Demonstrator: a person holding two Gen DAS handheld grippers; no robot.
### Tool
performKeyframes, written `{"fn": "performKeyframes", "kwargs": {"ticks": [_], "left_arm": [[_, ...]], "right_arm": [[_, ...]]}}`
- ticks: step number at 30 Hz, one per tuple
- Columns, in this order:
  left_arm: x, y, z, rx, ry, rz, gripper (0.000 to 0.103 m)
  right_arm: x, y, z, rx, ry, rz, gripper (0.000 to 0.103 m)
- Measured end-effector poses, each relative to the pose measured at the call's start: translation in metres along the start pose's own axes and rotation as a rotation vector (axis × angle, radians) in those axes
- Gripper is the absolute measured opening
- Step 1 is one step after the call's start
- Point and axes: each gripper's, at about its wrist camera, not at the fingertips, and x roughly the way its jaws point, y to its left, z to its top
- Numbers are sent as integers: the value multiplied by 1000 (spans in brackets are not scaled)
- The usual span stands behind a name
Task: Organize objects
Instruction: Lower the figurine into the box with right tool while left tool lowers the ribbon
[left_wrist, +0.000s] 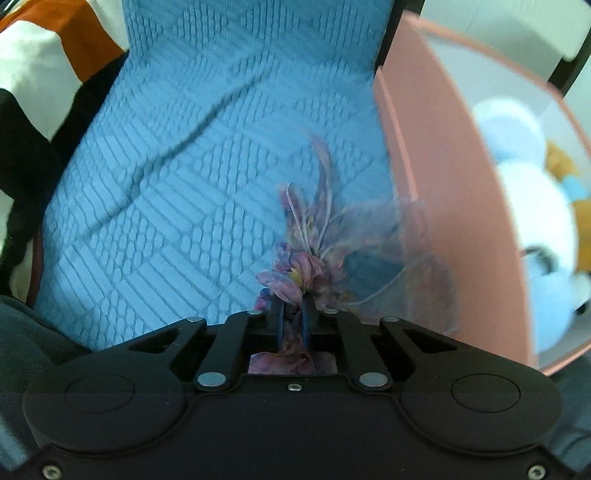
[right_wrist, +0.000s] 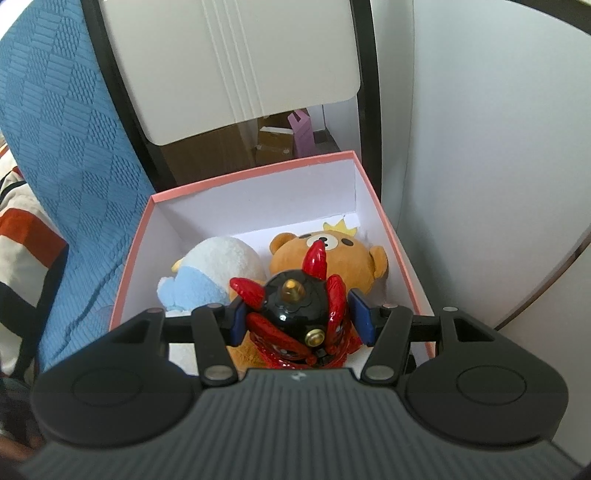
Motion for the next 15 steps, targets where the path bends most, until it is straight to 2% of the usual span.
{"fn": "performKeyframes", "kwargs": {"ticks": [8, 15], "left_arm": [[-64, -9, 26, -17, -117, -82, 8], [-117, -40, 48, 37, -222, -168, 8]], "right_arm": [[-17, -2, 1, -1, -30, -14, 59], [-24, -8, -1, 14, -39, -35, 59]]}}
